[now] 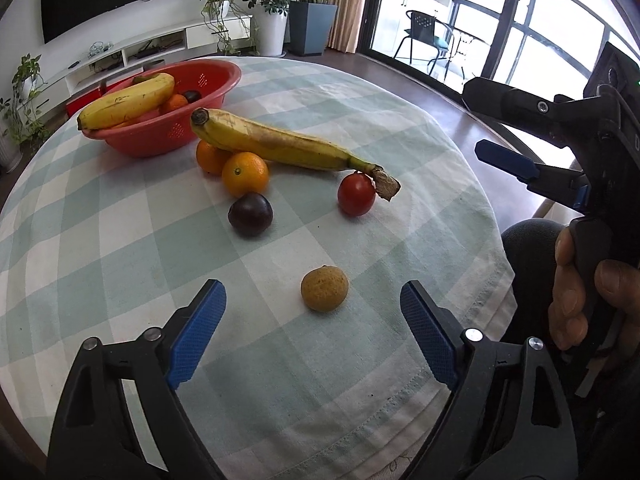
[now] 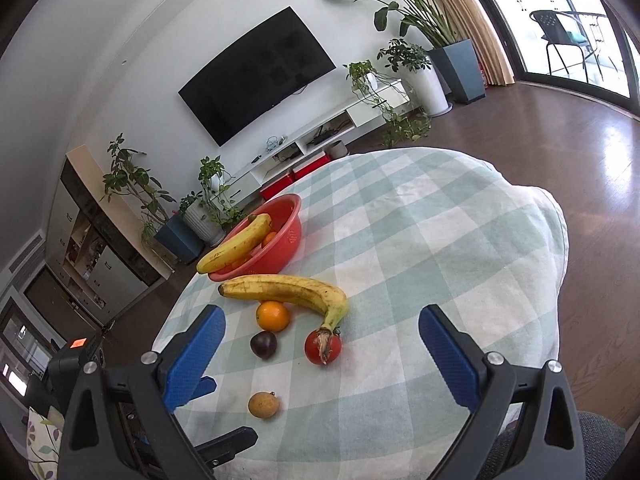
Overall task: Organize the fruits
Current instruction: 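Lower the left tool around the brown kiwi and close it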
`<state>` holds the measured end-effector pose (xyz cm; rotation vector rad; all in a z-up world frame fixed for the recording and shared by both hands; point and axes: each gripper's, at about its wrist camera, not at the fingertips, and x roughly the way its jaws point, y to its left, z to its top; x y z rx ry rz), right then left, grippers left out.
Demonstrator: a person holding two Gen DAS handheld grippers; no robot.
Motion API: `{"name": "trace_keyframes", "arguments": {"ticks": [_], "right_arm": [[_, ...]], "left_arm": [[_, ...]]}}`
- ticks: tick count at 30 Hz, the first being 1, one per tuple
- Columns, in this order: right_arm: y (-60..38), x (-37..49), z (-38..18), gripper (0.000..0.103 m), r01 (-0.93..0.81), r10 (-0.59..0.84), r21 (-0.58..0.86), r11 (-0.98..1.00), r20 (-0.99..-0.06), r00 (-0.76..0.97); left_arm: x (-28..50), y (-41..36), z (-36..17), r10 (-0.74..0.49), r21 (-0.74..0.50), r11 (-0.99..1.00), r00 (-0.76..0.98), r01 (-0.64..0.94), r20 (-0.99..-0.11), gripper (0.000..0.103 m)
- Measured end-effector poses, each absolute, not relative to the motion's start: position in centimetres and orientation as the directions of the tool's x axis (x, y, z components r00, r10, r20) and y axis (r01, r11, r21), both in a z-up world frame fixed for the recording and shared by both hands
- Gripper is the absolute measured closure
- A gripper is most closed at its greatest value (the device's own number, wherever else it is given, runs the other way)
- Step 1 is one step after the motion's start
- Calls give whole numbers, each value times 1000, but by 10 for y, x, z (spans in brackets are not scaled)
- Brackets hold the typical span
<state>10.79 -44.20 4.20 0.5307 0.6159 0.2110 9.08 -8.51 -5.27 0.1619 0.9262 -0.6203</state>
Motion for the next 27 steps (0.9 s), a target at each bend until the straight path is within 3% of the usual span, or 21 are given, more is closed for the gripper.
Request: {"name": "trace_keyframes", "arguments": {"ticks": [6,10,15,18,21,27], "right_arm": [[-441,107,42,3,-38,341,527,849,-490,802],[-442,108,42,3,-28,341,534,845,-496,798],[-442,108,42,3,-28,341,534,845,-497,798],[-442,108,42,4,-29,341,534,845,-496,799],[-442,108,42,4,-28,341,534,845,-498,798],[-442,108,42,4,-28,340,533,846,-498,798]], "left_arm": [[99,-97,-61,-431,-125,789,398,601,-810,37],[102,-103,-70,-425,-120,774,370,622,-826,58],[104,-105,-72,-429,-117,767,370,630,-824,59],[102,-109,-73,-407,-81,765,382,638,-830,70],[102,-107,-73,-404,-78,769,389,634,-828,73],[99,-108,-74,-393,-53,767,403,639,-826,74]]}}
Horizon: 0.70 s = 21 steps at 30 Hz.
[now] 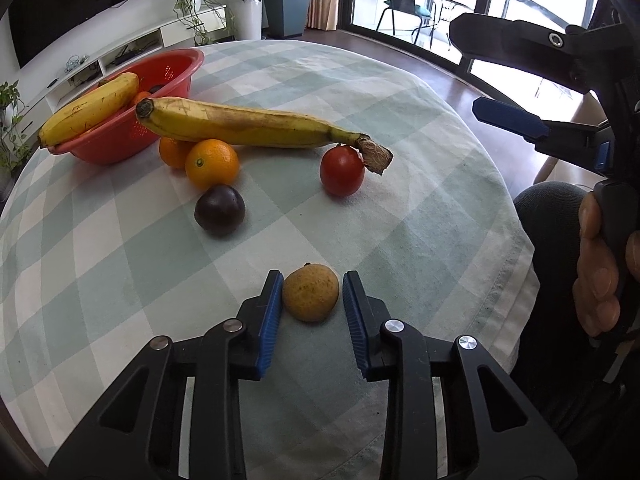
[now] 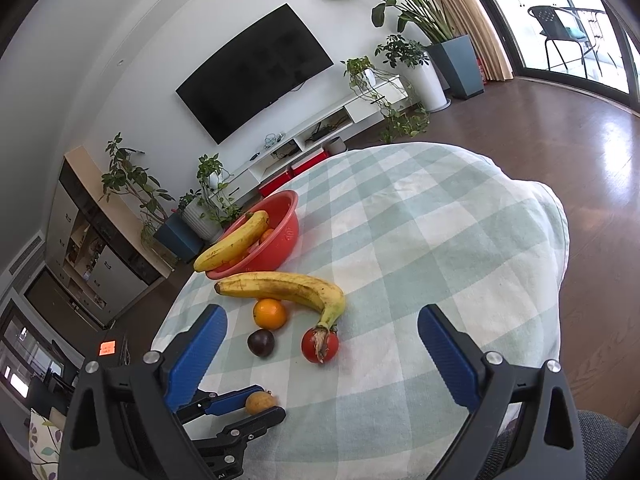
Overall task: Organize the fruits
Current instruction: 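Lower the left tool around the brown kiwi and close it, then grasp an orange with the right tool while the left tool holds the kiwi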
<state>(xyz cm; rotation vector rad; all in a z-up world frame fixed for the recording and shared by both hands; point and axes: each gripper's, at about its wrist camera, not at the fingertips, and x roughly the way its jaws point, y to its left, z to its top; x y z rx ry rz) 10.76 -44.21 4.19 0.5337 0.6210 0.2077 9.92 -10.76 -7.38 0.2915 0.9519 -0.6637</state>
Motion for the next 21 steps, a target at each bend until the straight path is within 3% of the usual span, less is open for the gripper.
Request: {"name": "trace_keyframes", "arguments": {"ticks": [8,14,21], "right_arm": [[-442,107,42,6,-33,339,524,851,-500,797],[-434,116,44,12,-64,369,501,863,-539,757],[-389,153,56,26,-231,320,223,947,-694,644]], "left_arm": [[97,-97,-72,-407,-74,780,413,622,-815,78],[97,-57,-67,-444,-170,824,429,541,-786,78],[101,-5,-66,-477,-269,853,460,447,-749,78]]}}
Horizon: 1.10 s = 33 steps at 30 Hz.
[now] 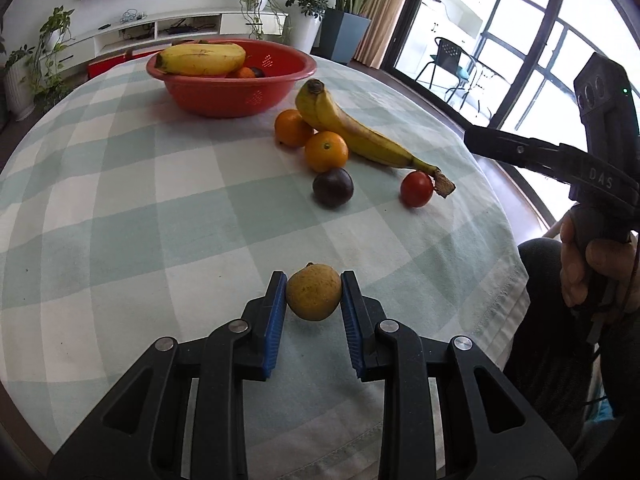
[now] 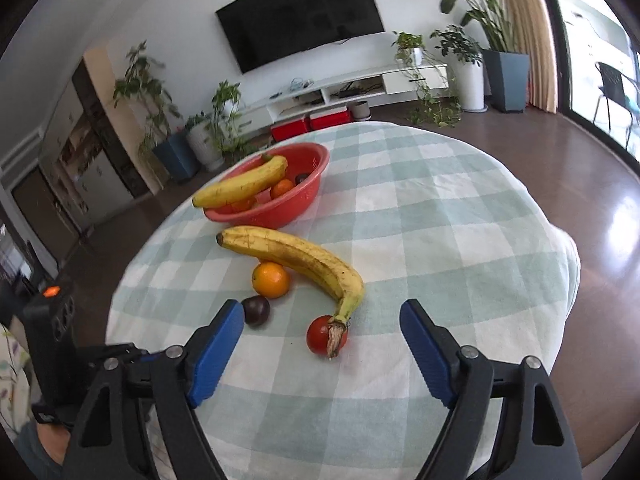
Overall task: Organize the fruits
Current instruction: 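Grasp an orange with the right tool while the left tool holds the kiwi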
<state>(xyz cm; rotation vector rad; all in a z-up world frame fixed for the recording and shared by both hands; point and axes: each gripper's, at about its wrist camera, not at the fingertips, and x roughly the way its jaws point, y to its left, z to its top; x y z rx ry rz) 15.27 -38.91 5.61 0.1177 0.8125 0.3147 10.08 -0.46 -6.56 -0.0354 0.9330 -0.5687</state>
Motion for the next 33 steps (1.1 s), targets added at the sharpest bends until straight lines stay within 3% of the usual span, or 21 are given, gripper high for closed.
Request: {"name": "trace_keyframes", "arguments": {"ticks": [7,17,27,33], "right_arm": [[-346,179,60,35,-361,406,241,901,-759,508],[-319,222,26,42,-206,393,336,919,-826,404],[-303,241,5,48,-142,316,282,949,-854,412],[-299,246,-1,58,-150,280,238,960,-857,432]], "left_arm": [[103,19,-65,-507,-322,851,485,416,-713,78],[102,32,-66,-524,-346,846,511,405,-681,78],[101,33,-67,-523,-349,848,518,399,-676,78],[100,33,-66,-524,-349,847,519,401,-676,78]]}}
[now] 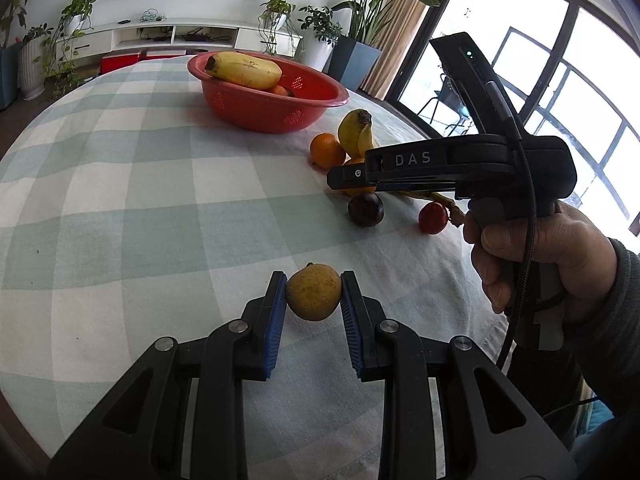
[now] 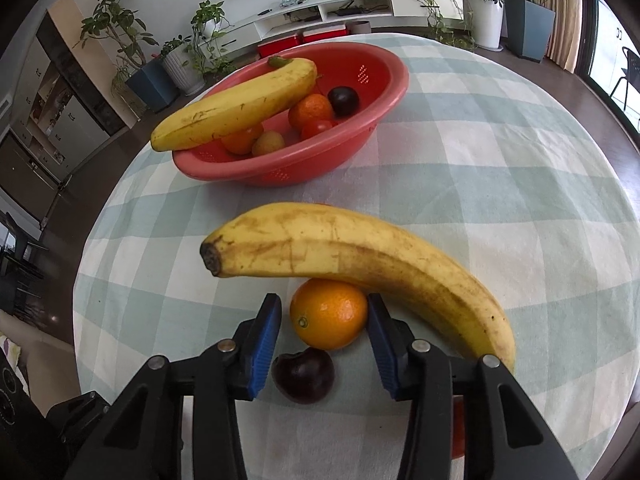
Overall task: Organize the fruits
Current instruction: 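Grasp an orange with the right tool while the left tool holds the kiwi, then carry the kiwi and the orange over the red bowl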
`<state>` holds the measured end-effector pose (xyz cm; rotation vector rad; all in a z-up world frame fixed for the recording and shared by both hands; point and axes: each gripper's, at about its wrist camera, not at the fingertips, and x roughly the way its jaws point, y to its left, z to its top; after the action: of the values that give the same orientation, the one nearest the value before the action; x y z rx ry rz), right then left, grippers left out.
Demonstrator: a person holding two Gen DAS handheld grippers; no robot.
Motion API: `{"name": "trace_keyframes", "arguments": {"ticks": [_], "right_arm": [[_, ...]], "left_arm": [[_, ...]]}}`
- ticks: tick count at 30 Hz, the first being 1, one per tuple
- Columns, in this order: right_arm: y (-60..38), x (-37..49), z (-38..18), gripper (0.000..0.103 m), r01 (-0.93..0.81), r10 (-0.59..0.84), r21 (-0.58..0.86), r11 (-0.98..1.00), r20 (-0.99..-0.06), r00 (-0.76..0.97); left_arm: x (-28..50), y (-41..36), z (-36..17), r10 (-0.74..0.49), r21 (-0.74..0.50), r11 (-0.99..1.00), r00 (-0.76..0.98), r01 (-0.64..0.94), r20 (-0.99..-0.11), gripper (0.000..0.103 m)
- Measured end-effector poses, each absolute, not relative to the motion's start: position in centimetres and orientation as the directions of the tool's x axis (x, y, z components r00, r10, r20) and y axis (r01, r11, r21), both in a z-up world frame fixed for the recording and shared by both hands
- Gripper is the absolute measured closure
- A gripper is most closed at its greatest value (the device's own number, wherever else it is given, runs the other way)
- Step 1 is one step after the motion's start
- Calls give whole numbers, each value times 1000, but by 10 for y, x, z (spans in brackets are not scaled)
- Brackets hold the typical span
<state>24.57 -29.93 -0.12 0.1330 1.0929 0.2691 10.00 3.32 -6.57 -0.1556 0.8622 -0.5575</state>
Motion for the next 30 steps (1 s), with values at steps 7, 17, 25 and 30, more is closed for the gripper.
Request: {"name": "trace_keyframes", "arguments": {"ticks": [7,17,25,30], "right_arm": [[-304,243,0,63,-156,300,257,954,-849,434],[-289,224,11,63,-236,387,312,920,-818,426],[-295,200,11,63,-236,456,390,890,-785,419],[-297,187,15,63,-243,477,411,879,-765,433]], "left_arm": [[99,32,-67,-515,-341,852,519,397,-682,78],[102,30,-69,-512,-340,854,522,394,-683,78],[102,29,-69,-511,-338,854,523,395,-682,78],[101,29,-69,-509,-333,855,524,396,-683,78]]}}
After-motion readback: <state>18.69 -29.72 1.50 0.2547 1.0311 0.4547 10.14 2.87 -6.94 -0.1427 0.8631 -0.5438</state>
